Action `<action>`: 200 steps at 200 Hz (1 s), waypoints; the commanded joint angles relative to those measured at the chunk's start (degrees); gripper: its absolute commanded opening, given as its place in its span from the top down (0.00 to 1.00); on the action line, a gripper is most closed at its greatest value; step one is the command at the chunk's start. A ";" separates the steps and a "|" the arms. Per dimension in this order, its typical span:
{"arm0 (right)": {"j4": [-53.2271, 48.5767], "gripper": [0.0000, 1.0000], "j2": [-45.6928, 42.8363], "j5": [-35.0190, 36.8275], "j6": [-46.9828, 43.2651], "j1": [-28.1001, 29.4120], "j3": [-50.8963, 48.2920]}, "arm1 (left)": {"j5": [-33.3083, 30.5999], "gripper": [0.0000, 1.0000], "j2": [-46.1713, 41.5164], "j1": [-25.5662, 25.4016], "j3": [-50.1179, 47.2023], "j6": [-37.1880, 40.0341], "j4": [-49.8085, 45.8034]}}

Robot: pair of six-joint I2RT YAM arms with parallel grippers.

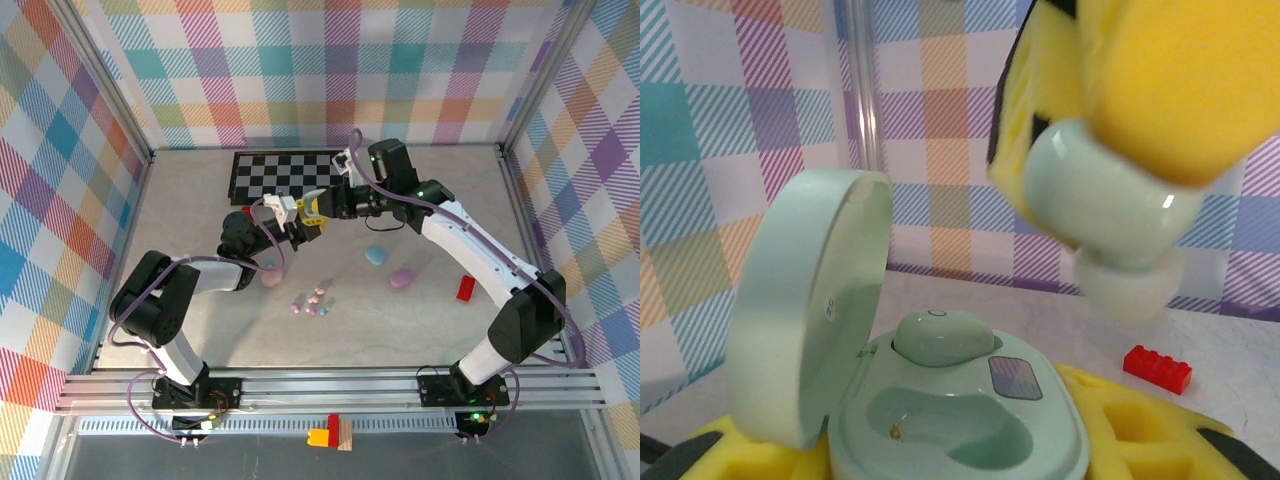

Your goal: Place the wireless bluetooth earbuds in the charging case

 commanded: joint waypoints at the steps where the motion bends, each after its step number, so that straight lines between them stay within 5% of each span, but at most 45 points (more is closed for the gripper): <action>1: -0.22 0.79 0.98 1.54 -1.05 0.36 1.67 | -0.50 0.68 0.79 -0.88 1.57 1.30 2.49; 200: -5.15 0.74 2.40 9.91 -3.47 0.48 2.07 | -3.32 0.69 -0.01 -3.01 3.10 1.30 1.60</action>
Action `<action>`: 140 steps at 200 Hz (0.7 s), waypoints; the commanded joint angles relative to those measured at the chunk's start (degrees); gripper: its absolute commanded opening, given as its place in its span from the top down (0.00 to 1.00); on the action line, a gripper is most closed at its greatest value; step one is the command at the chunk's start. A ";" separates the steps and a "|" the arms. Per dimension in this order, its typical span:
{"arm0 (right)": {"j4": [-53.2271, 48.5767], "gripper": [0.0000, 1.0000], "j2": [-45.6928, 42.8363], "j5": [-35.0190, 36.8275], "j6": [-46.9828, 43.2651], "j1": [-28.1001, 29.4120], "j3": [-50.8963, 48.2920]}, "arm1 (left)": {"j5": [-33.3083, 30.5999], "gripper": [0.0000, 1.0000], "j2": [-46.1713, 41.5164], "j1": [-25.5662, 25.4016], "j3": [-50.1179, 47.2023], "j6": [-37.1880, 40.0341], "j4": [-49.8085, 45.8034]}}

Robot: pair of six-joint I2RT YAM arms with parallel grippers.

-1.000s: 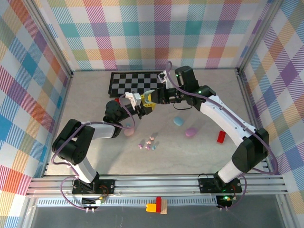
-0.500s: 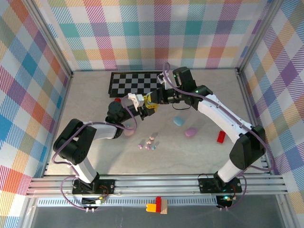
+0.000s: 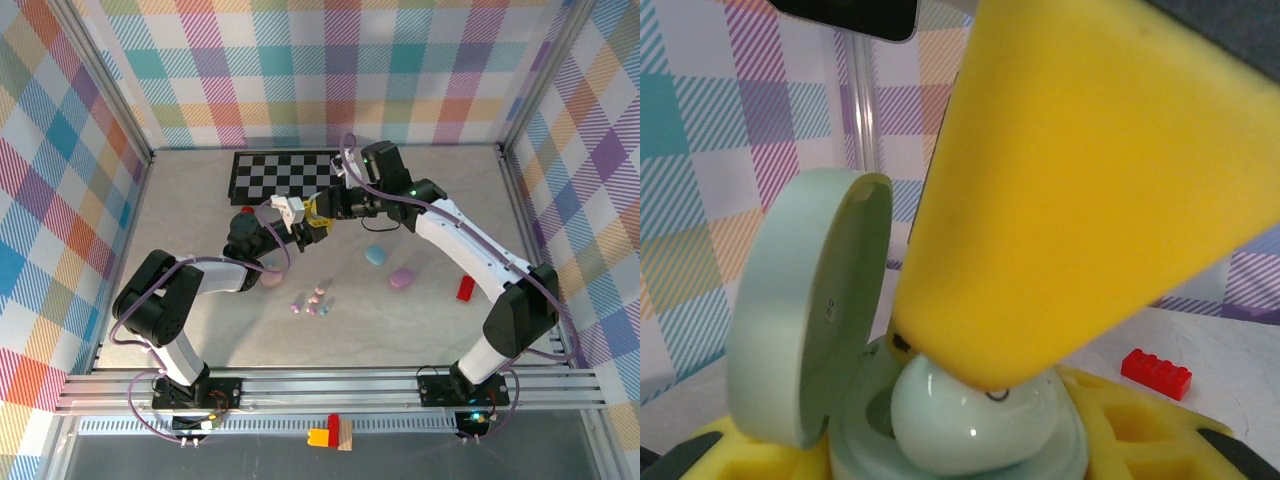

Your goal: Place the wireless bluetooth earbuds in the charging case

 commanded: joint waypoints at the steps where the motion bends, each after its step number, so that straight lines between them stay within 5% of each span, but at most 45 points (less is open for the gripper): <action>1: -3.44 0.74 0.28 3.15 -2.00 0.10 1.30 | -0.44 0.69 -0.66 -0.57 2.29 0.86 3.04; 84: -1.70 0.66 -4.44 4.14 -4.57 0.08 0.77 | -0.20 0.69 0.50 -0.58 2.70 1.15 3.14; 140: 2.82 0.60 -8.37 -3.70 -6.67 0.06 -0.96 | -0.23 0.69 1.31 -0.39 2.23 2.65 3.21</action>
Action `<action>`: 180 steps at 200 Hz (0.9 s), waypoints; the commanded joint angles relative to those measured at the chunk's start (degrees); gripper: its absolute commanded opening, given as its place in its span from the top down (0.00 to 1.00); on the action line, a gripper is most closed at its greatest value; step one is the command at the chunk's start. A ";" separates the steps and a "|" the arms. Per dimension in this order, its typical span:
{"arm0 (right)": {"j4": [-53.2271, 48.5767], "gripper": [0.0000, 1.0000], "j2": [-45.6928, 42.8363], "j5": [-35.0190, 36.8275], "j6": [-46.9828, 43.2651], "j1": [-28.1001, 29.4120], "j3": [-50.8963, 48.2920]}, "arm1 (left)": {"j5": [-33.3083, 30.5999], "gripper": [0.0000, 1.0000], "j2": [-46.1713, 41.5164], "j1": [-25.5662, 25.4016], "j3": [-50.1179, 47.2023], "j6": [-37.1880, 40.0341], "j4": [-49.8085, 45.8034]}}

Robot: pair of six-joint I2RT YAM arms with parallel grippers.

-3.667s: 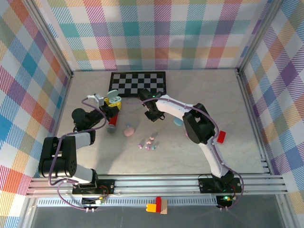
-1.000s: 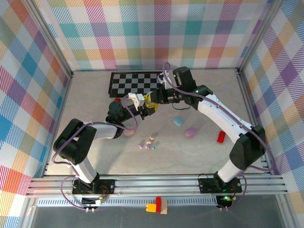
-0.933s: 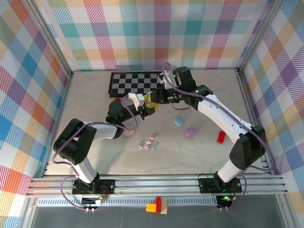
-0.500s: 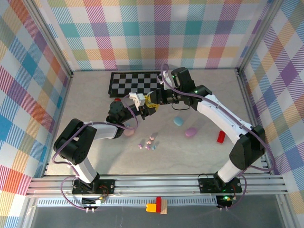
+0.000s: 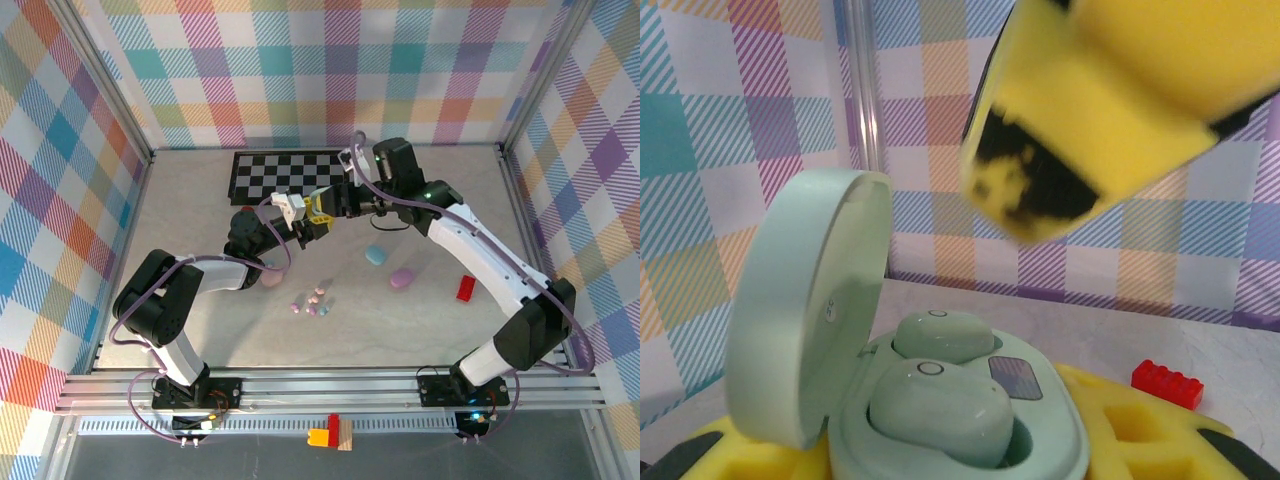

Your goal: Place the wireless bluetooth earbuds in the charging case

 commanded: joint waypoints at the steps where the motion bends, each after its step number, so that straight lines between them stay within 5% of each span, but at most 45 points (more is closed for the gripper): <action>1: 3.46 0.60 -2.76 -4.10 -2.09 -0.10 -0.76 | 0.36 0.69 1.14 -0.24 0.87 2.04 3.23; 109: -6.70 0.72 10.10 0.39 -3.42 -1.38 13.46 | 4.16 0.67 -0.31 0.41 -1.65 4.91 3.41; 180: -6.52 0.71 5.11 -0.11 -4.66 -1.45 6.90 | 1.05 0.67 -2.07 0.57 -1.98 2.64 3.73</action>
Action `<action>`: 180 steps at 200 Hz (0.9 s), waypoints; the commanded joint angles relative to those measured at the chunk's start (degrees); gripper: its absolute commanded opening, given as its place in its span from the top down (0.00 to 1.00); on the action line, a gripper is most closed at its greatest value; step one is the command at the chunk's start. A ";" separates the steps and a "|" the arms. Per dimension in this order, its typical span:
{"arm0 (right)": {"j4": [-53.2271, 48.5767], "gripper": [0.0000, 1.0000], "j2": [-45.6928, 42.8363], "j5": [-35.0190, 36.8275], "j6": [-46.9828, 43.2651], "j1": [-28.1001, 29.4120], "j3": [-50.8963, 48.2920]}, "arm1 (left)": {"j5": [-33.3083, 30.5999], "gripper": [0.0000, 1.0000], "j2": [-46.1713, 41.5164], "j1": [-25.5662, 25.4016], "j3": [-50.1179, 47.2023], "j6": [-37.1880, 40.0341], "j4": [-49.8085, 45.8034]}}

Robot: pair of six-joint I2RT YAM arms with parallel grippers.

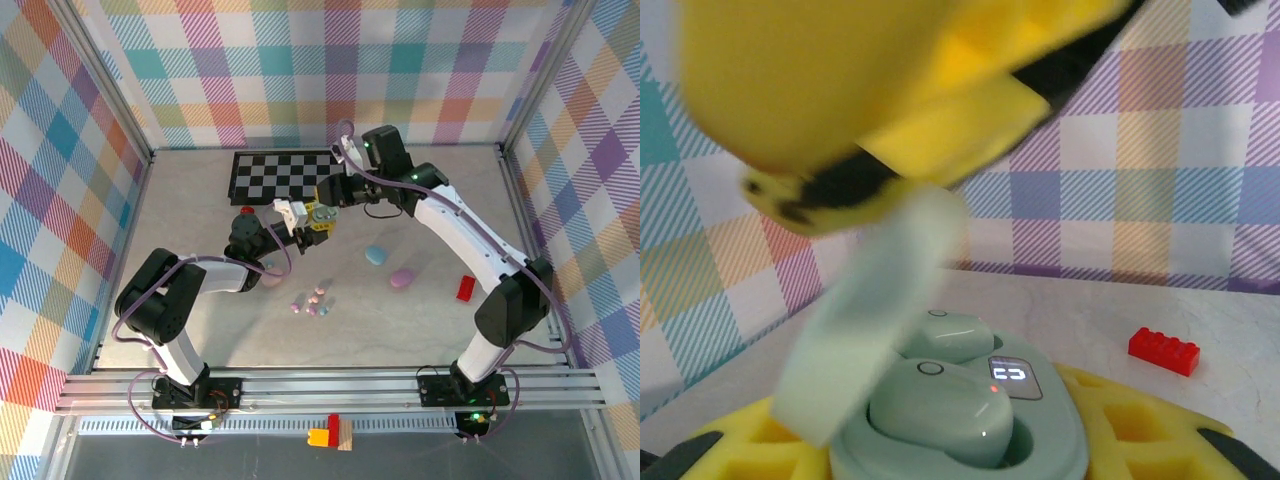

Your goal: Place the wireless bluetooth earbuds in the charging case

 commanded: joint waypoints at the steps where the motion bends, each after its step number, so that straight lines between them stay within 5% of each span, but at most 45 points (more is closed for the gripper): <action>1: -0.29 0.71 -3.80 -0.61 -1.46 -0.16 -1.73 | -0.43 0.67 -2.59 0.38 -0.35 -0.97 3.50; 23: 1.31 0.70 -5.96 0.03 1.08 -1.02 -3.31 | -0.14 0.67 -2.91 0.37 -0.18 -1.81 3.53; 38: 6.32 0.61 -8.20 -1.46 6.33 -3.16 -6.46 | 0.23 0.68 -3.29 0.41 -0.20 -2.41 3.68; 76: 23.06 0.36 -8.92 -19.40 23.07 -10.44 -15.71 | 1.30 0.68 -4.54 0.35 0.26 -4.73 4.01; 107: 33.76 0.33 -6.58 -29.33 31.01 -11.31 -19.93 | 1.75 0.68 -5.06 0.29 1.45 -6.07 3.96; 180: 39.69 0.32 -4.61 -37.29 35.08 -10.46 -23.77 | 2.28 0.68 -3.35 0.28 4.64 -7.97 3.99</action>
